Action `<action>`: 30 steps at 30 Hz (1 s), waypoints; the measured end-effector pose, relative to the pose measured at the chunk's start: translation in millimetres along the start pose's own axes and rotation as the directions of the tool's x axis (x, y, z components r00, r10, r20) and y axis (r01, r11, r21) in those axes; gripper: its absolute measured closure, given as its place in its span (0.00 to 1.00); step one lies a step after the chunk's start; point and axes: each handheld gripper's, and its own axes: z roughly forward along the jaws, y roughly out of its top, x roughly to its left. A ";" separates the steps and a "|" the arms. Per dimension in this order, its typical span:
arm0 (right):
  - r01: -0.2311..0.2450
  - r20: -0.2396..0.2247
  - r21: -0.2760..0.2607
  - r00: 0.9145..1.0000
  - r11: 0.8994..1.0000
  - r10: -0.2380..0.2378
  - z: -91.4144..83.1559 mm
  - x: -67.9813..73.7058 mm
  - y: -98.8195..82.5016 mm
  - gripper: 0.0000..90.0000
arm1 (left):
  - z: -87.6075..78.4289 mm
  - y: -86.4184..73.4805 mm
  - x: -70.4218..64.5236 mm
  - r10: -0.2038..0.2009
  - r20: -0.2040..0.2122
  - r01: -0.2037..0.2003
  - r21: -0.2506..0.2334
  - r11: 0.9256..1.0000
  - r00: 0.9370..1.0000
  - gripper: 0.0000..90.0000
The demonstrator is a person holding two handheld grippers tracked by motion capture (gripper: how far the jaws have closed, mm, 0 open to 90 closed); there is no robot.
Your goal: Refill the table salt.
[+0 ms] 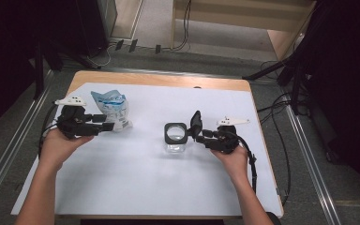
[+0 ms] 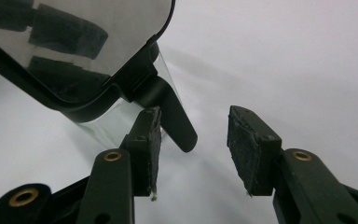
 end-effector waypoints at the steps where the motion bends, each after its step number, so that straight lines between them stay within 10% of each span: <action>1: -0.002 -0.001 -0.002 1.000 1.000 0.002 0.0 -0.2 0.1 0.62 | -3.1 0.6 2.5 -0.007 -0.006 0.006 -0.005 1.000 1.000 0.49; 19: -0.016 0.033 0.009 0.999 1.000 0.016 -14.9 0.8 -14.2 0.62 | 2.1 16.8 36.0 -0.051 -0.064 0.048 -0.047 0.998 0.997 0.53; 30: -0.013 0.048 0.011 0.999 1.000 0.012 -23.5 4.4 -24.4 0.61 | 15.1 22.0 46.9 -0.042 -0.024 0.040 -0.071 0.997 0.999 0.61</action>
